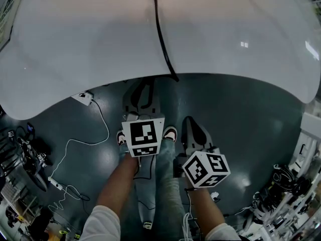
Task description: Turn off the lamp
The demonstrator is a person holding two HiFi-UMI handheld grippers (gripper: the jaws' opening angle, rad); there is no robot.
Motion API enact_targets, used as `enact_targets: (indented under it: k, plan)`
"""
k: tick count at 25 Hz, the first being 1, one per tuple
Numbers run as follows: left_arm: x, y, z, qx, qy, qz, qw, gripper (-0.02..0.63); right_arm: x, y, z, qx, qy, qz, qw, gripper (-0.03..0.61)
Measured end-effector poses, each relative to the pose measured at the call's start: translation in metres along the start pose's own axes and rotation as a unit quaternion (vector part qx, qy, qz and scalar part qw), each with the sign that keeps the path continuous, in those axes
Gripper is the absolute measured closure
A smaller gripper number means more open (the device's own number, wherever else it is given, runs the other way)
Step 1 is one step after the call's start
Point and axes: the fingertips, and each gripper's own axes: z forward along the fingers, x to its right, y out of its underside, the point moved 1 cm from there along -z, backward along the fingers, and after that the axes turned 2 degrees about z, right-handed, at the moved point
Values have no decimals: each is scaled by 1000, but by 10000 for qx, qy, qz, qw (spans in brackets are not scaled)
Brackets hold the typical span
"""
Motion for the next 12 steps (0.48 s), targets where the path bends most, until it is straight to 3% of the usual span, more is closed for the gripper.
enact_targets:
  k: [12]
  plan:
    - [-7,-3,-5,123,70,-210,9997,537,-3,2,0,-9,-4,8,10000,580]
